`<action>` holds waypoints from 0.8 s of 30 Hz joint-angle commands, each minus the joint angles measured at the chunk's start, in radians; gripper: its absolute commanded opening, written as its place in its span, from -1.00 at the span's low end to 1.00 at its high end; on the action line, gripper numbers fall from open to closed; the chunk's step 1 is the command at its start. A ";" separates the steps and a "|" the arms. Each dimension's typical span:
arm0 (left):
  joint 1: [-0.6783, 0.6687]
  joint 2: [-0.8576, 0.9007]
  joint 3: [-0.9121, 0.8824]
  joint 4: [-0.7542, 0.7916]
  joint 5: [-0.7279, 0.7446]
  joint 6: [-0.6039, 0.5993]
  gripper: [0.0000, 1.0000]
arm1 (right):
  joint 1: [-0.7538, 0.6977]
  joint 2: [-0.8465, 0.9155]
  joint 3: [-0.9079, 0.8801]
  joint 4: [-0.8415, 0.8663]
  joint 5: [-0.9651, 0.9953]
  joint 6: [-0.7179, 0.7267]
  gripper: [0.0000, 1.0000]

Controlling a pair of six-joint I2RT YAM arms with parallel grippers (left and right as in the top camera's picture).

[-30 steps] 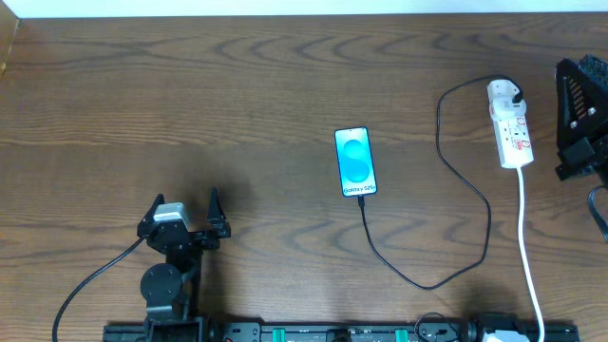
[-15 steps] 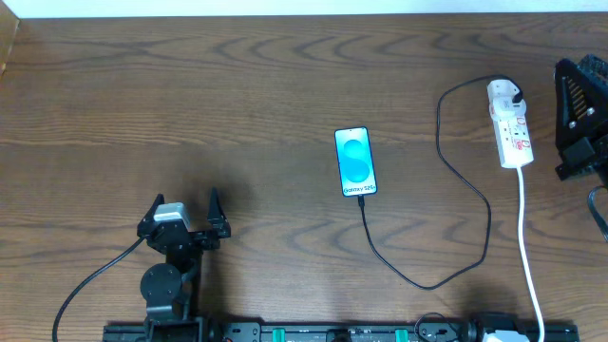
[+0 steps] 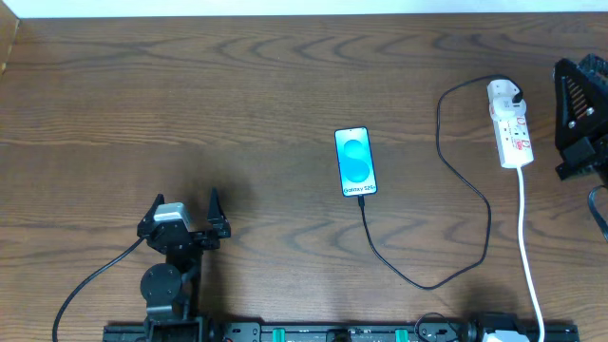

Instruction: Plug charger to phone and switch on socket

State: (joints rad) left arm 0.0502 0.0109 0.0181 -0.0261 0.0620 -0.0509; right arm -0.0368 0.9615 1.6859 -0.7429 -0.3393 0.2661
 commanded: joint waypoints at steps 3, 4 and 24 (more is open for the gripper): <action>-0.001 -0.004 -0.014 -0.037 0.017 0.014 0.96 | 0.007 -0.002 0.002 0.014 0.012 -0.013 -0.43; -0.001 -0.004 -0.014 -0.037 0.017 0.014 0.96 | 0.007 -0.002 0.002 0.018 0.012 -0.013 -0.42; -0.001 -0.004 -0.014 -0.036 0.043 0.013 0.96 | 0.005 -0.195 0.001 0.033 0.020 -0.021 -0.34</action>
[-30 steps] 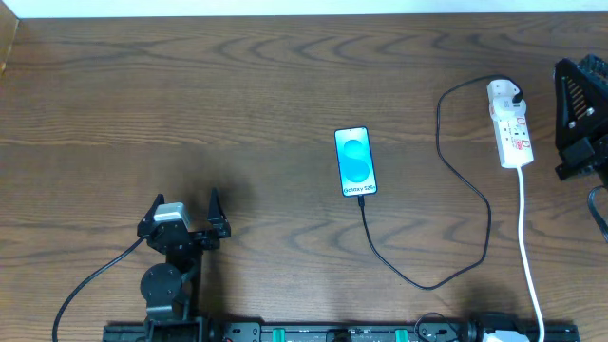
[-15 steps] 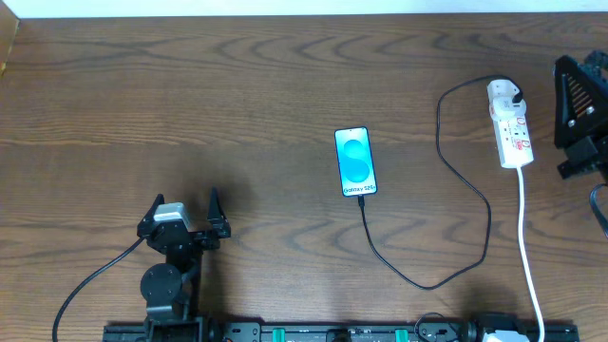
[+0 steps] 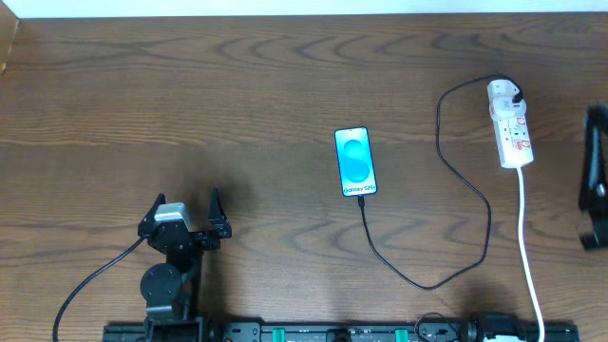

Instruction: Plug charger to phone and switch on socket

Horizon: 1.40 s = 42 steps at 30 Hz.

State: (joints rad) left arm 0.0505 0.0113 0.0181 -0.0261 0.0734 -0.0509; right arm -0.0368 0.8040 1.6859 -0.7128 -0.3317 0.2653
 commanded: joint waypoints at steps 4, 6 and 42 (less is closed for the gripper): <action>-0.002 -0.005 -0.014 -0.036 0.031 0.013 0.96 | 0.004 -0.101 0.001 0.005 0.012 -0.020 -0.41; -0.002 -0.005 -0.014 -0.036 0.031 0.013 0.96 | 0.004 -0.128 0.001 0.008 0.012 -0.020 -0.42; -0.002 -0.005 -0.014 -0.036 0.031 0.013 0.96 | 0.013 -0.776 -0.064 0.085 0.094 -0.020 -0.13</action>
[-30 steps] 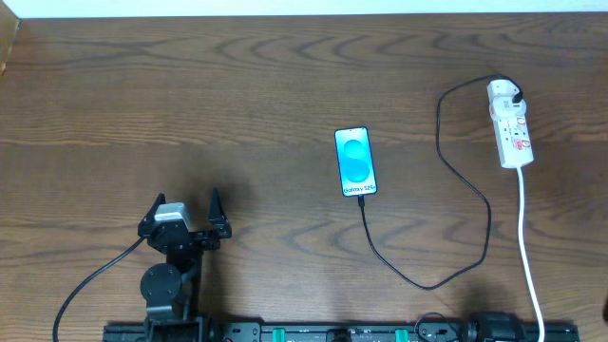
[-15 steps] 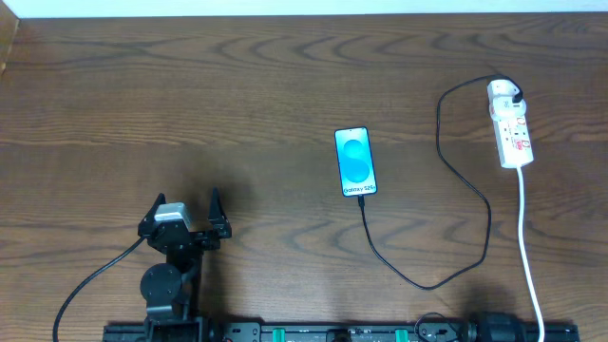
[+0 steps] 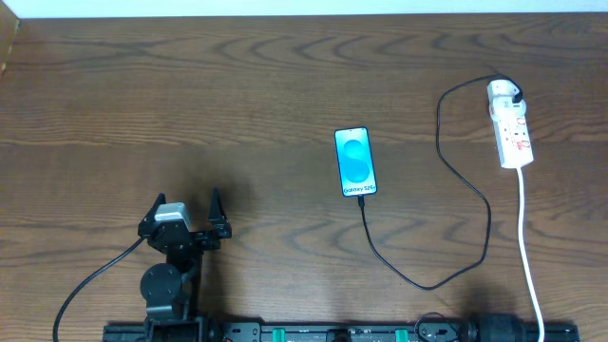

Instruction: Plug charger to phone and switch on socket

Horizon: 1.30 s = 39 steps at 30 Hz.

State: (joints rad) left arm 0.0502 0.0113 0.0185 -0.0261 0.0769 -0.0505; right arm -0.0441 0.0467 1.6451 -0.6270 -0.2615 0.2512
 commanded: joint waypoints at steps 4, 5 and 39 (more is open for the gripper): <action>-0.001 -0.005 -0.014 -0.036 0.028 0.013 0.96 | 0.047 -0.040 -0.015 0.000 0.027 -0.037 -0.10; -0.001 -0.005 -0.014 -0.036 0.028 0.013 0.96 | 0.049 -0.040 -0.016 -0.001 0.027 -0.053 -0.07; -0.001 -0.005 -0.014 -0.036 0.028 0.013 0.96 | 0.038 -0.039 -0.861 0.390 0.163 -0.010 0.99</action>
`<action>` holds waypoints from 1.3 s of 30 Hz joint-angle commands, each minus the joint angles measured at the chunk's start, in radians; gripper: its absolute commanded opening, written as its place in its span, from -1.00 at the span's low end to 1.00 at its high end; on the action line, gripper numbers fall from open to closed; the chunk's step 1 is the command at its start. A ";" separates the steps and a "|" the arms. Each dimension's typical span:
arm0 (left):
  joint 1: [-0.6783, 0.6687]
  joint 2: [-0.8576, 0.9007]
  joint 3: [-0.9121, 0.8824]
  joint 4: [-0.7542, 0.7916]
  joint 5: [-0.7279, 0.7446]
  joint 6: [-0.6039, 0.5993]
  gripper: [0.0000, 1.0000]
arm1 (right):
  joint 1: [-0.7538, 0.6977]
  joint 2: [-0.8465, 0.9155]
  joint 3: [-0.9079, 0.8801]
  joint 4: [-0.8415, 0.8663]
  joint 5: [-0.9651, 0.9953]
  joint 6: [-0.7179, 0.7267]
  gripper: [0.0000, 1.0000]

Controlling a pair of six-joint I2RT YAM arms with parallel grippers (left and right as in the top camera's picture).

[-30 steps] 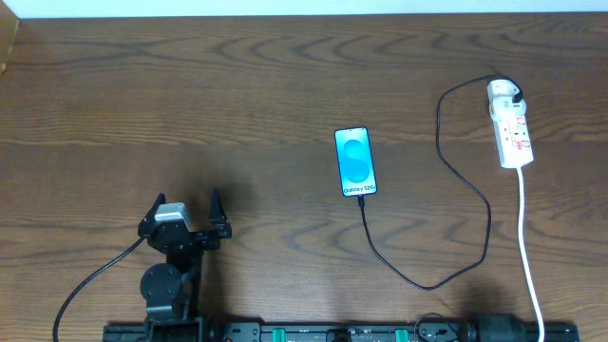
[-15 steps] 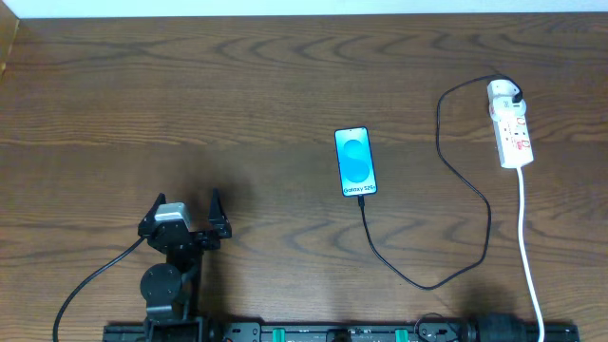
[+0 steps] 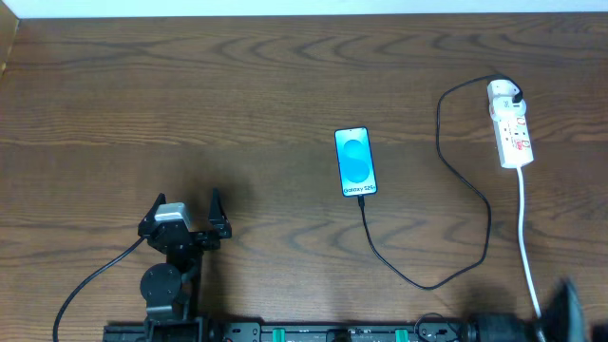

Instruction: Plug charger to phone and switch on socket

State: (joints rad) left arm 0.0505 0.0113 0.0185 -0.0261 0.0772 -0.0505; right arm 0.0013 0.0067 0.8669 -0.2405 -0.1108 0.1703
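The phone (image 3: 355, 162) lies face up at the table's middle, its screen lit blue. A black charger cable (image 3: 472, 190) runs from the phone's near end, loops across the table and up to the white socket strip (image 3: 510, 124) at the far right. The plug sits in the strip's top end. My left gripper (image 3: 186, 206) rests open near the front left, far from the phone. Of my right arm only a dark blurred piece (image 3: 568, 312) shows at the bottom right corner; its gripper is out of view.
A white cord (image 3: 525, 237) runs from the socket strip down to the front edge. A rail with green fittings (image 3: 332, 332) lines the table's front edge. A cardboard edge (image 3: 8, 43) shows at the far left corner.
A dark blurred piece of my right arm now shows at the bottom right corner, where nothing of it was seen before. Phone, cable, socket strip and left gripper have not moved.
My right arm stood at the right edge beside the socket strip. It then showed lower along that edge, then was gone from view, and now a piece of it appears at the bottom right. The cable stayed in the phone throughout; the left arm held still.
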 commanded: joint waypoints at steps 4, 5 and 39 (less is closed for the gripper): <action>-0.002 -0.005 -0.014 -0.036 0.027 0.013 0.96 | -0.007 0.002 -0.224 0.043 0.012 0.126 0.99; -0.002 -0.005 -0.014 -0.036 0.027 0.013 0.96 | -0.007 0.002 -0.262 0.060 0.012 0.127 0.99; -0.002 -0.005 -0.014 -0.036 0.027 0.013 0.96 | -0.007 0.003 -0.861 0.171 0.044 0.129 0.98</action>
State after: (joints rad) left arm 0.0502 0.0113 0.0185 -0.0261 0.0776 -0.0502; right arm 0.0013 0.0113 0.0071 -0.0437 -0.0879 0.2890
